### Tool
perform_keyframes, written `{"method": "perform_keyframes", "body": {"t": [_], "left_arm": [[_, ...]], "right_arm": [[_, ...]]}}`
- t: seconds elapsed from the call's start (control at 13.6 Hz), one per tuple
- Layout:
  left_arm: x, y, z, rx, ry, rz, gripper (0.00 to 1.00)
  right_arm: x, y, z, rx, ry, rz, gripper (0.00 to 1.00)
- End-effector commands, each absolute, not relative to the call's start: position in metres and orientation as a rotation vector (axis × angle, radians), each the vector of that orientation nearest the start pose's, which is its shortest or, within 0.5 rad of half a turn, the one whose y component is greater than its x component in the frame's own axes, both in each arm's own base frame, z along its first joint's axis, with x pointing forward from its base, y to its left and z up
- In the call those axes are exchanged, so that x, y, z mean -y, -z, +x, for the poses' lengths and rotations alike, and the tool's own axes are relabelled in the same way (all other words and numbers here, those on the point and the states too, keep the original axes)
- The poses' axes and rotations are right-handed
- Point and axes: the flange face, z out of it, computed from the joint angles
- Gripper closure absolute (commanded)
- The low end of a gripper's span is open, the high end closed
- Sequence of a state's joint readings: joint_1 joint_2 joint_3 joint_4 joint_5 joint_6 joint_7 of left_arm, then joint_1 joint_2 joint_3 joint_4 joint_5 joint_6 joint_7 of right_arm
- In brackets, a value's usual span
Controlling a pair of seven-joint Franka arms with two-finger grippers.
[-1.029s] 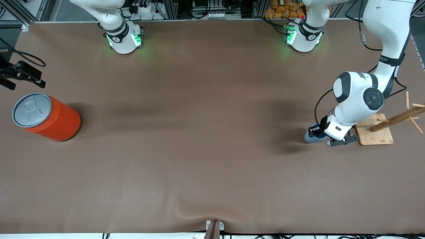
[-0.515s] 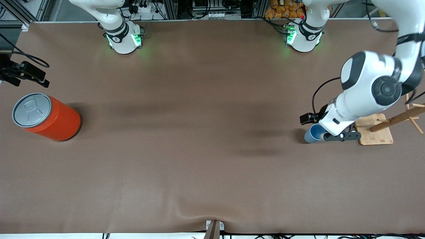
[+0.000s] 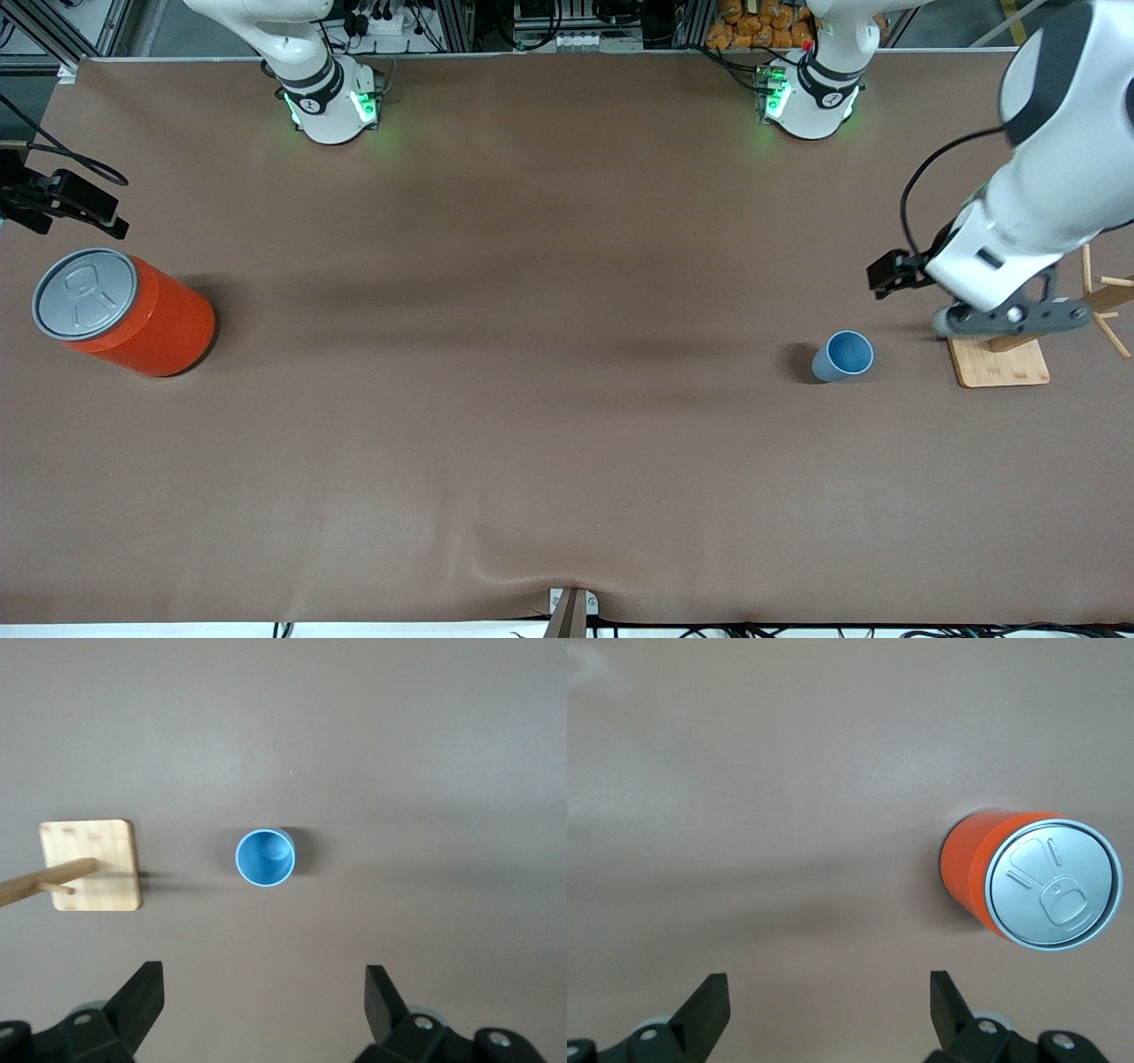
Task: Flip cup
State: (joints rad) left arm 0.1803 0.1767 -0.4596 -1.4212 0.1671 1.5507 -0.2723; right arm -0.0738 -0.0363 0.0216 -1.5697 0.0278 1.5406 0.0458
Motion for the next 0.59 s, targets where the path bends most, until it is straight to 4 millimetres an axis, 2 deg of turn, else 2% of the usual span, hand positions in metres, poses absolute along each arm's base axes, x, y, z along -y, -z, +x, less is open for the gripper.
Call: {"method": "perform_keyframes", "body": {"t": [0.0, 0.29, 0.44, 0.51], "left_arm": [[0.125, -0.644, 0.559, -0.009, 0.065, -3.011, 0.0], [0.119, -0.655, 0.554, 0.011, 0.083, -3.006, 0.0], [0.109, -0.659, 0.557, 0.018, 0.097, -3.068, 0.0], [0.097, -0.664, 0.555, 0.024, 0.116, -3.081, 0.0]], "right_arm": [[0.025, -0.641, 0.54, -0.158, 0.007, -3.108, 0.0], [0.02, -0.642, 0.54, -0.163, 0.004, -3.107, 0.0], [0.02, -0.642, 0.539, -0.165, 0.002, -3.107, 0.0], [0.021, -0.644, 0.539, -0.17, 0.009, -3.106, 0.0]]}}
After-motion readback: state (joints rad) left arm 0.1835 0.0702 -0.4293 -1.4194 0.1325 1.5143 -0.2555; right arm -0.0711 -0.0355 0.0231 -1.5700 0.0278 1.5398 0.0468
